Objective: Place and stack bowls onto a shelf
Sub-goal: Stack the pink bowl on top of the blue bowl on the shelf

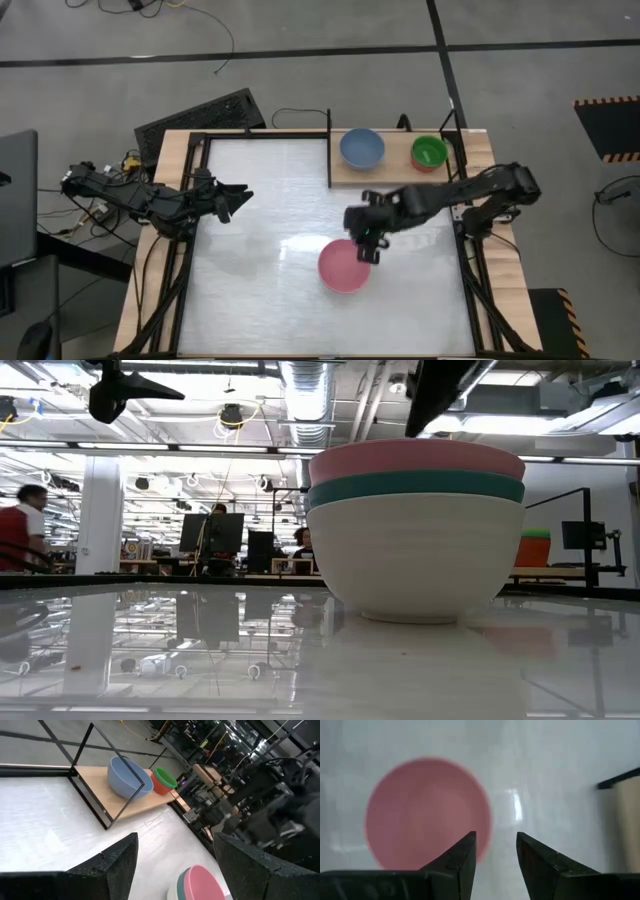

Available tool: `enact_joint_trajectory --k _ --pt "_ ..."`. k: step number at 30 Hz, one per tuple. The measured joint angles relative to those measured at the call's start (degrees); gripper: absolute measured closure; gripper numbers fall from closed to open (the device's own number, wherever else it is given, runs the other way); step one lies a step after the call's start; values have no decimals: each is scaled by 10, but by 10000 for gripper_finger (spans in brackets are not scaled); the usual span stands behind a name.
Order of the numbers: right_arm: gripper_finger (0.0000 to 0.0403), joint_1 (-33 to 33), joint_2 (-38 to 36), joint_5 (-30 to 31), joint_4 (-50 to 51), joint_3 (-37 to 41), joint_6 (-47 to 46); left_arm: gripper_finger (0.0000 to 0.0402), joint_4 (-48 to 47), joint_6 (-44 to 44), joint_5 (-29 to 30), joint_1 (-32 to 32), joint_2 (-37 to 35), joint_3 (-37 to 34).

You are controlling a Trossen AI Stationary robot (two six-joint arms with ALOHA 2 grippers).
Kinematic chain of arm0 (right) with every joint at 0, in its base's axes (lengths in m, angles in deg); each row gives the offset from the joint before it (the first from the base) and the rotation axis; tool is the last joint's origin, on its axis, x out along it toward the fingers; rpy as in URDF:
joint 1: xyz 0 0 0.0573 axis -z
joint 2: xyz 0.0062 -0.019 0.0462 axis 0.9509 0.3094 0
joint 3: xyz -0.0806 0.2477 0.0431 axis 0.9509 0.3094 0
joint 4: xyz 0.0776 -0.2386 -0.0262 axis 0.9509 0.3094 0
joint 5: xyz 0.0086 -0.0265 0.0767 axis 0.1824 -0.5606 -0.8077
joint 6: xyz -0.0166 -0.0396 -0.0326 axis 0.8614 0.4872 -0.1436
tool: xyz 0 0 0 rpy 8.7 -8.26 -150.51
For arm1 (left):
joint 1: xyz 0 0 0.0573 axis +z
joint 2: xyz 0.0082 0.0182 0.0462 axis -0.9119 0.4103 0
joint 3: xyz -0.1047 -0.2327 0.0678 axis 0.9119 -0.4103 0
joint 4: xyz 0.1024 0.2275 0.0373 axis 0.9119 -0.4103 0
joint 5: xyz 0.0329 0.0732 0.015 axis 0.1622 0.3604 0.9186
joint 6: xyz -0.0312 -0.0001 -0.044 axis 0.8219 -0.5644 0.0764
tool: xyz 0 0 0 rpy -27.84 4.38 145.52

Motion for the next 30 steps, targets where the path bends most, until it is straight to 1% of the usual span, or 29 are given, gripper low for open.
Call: enact_joint_trajectory --k 3,9,12,24,27,30 --pt "239 -3 35 -1 -5 0 1 157 -2 0 -2 0 0 0" --pt "239 10 71 -44 -30 0 6 157 -5 1 -18 0 0 0" --pt "239 13 74 -45 -32 0 10 157 -6 1 -31 0 0 0" --pt "241 15 118 -45 -46 0 22 157 -8 2 -37 0 0 0" --pt "257 15 123 -46 -40 0 22 157 -8 2 -37 0 0 0" --pt "299 15 122 -46 -35 0 24 157 -8 2 -37 0 0 0"
